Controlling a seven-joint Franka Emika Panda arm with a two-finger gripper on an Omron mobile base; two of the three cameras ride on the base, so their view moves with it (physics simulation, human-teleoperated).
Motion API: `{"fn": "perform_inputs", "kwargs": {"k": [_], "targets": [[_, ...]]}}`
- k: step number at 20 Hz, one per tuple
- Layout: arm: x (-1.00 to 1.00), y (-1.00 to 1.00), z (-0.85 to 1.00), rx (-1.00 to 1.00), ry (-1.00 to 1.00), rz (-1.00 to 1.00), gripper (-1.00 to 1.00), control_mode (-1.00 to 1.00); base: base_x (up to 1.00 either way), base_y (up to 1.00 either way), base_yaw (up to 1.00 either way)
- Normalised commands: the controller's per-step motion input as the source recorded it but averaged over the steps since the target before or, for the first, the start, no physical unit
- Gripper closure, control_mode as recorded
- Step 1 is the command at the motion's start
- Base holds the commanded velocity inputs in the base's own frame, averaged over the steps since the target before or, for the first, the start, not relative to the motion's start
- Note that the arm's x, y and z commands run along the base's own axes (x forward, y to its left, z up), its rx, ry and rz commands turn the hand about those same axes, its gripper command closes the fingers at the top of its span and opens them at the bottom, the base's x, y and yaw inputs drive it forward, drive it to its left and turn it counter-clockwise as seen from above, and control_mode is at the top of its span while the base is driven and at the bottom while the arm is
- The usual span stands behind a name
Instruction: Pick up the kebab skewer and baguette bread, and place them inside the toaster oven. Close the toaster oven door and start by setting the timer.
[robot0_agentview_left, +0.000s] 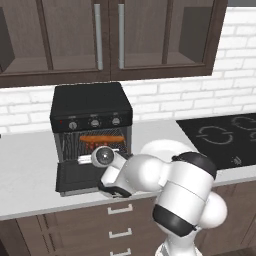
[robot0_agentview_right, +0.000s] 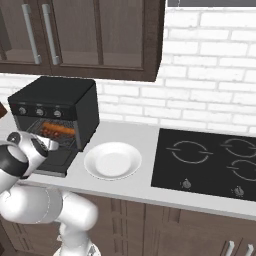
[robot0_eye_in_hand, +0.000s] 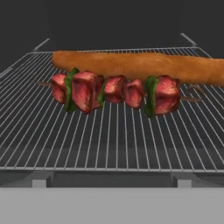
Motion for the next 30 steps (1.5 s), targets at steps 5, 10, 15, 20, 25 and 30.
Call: {"fn": "perform_inputs", "kwargs": {"k": [5,10,15,20,25,30], "targets": [[0.32,0.0,0.07,0.0,0.0,0.0,-1.0,-1.0,0.0,0.0,0.0],[0.25,0.0,0.02,0.0,0.0,0.0,-1.0,-1.0,0.0,0.0,0.0],[0.27,0.0,0.0,0.0,0.0,0.0,-1.0,-1.0,0.0,0.0,0.0],[0.23,0.0,0.0,0.0,0.0,0.0,-1.0,-1.0,0.0,0.0,0.0],[0.21,0.0,0.0,0.0,0.0,0.0,-1.0,-1.0,0.0,0.0,0.0],[0.11,0.0,0.0,0.0,0.0,0.0,-1.0,-1.0,0.0,0.0,0.0]]}}
